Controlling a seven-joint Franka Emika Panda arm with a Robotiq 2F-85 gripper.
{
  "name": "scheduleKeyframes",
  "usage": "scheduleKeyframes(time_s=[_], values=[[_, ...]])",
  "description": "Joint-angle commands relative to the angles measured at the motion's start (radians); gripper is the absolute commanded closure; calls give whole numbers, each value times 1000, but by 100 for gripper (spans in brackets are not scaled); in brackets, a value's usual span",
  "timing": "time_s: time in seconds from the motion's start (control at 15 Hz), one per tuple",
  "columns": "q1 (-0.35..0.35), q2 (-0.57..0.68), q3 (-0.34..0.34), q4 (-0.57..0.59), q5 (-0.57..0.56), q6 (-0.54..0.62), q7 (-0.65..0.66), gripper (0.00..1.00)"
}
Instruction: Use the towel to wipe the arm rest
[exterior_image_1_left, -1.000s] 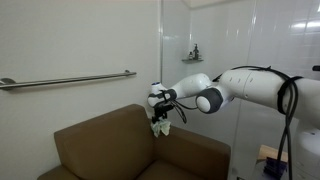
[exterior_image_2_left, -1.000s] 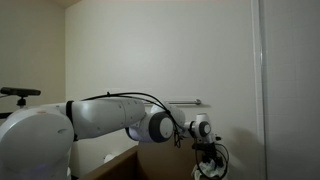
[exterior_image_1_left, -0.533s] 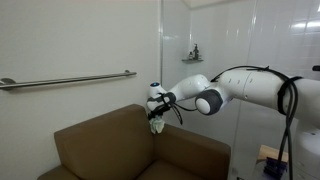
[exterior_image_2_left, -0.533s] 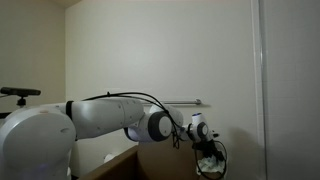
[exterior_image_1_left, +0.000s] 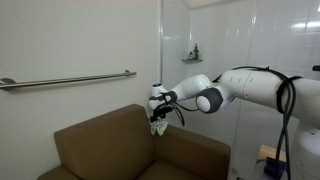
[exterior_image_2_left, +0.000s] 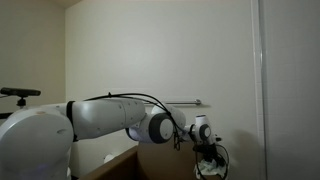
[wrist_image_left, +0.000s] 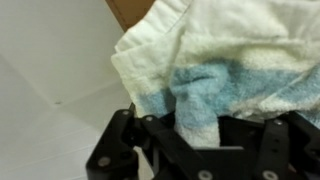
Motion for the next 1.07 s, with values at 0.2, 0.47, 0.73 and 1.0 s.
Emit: scheduleKeyframes(time_s=[0.2,0.47,0.73,1.0], values=[[-21,0,54,47,18,-212,-154,95],[-37,0,32,103,10,-398,-131,95],[-57,0,13,166,-2,-619,-129,95],[-77,-7,6,216,-4,-754,-148,95]])
